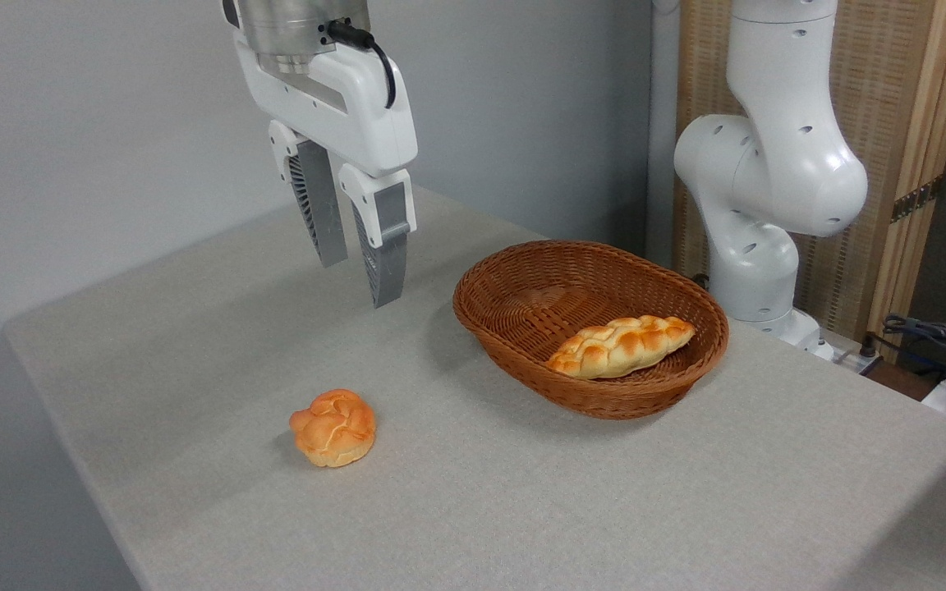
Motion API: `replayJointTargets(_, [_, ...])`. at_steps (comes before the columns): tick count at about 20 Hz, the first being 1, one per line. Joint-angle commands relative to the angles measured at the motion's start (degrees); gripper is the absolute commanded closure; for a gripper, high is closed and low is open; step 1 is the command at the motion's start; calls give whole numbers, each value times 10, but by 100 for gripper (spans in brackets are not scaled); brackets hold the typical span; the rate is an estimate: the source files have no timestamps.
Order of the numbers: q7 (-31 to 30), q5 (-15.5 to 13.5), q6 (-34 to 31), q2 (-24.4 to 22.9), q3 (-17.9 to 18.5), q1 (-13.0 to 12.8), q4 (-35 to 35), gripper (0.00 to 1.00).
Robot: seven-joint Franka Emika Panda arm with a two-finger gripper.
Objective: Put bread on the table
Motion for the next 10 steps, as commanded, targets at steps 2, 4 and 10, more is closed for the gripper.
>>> replayJointTargets(2, [9,-14,-11,3,-11,11,9,0])
replayJointTargets(4, [9,-14,-14,3,-11,11,9,0])
replayJointTargets(10, [9,-12,-14,3,-40,39,8,0])
